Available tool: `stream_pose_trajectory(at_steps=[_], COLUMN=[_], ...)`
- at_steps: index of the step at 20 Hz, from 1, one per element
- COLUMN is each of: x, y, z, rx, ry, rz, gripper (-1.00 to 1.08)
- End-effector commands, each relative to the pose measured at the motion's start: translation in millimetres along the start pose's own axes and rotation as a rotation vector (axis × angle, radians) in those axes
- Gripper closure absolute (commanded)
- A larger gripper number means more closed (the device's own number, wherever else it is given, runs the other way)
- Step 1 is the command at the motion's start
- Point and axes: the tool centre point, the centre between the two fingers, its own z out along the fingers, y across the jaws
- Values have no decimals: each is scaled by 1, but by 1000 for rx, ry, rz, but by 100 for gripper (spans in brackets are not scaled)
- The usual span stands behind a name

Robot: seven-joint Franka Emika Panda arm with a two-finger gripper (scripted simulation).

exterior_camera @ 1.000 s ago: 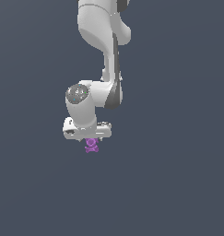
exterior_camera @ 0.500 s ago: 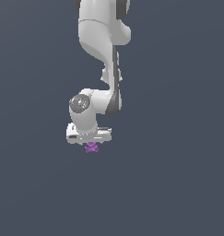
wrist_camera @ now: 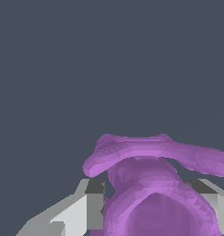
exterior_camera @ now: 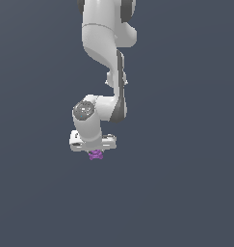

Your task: Pick up the object and move it to a goal position.

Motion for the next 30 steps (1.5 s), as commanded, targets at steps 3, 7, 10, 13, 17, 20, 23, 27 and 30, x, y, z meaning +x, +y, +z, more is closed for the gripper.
stream_pose_trajectory(at_steps=[3,7,10,13,17,20,23,27,30], x=[0,1,6,13,28,42,58,79,92], y=[0,-1,-5,-13,-27,-40,-54,-73,-84], z=[0,0,-2,-5,-10,-15,-20,-28,-32], rx=[0,0,0,0,0,0,0,0,0], ry=[0,1,1,1,1,1,1,0,0], rz=[0,-1,-1,-1,-1,-1,-1,0,0], gripper=[108,108,108,108,108,108,108,108,108])
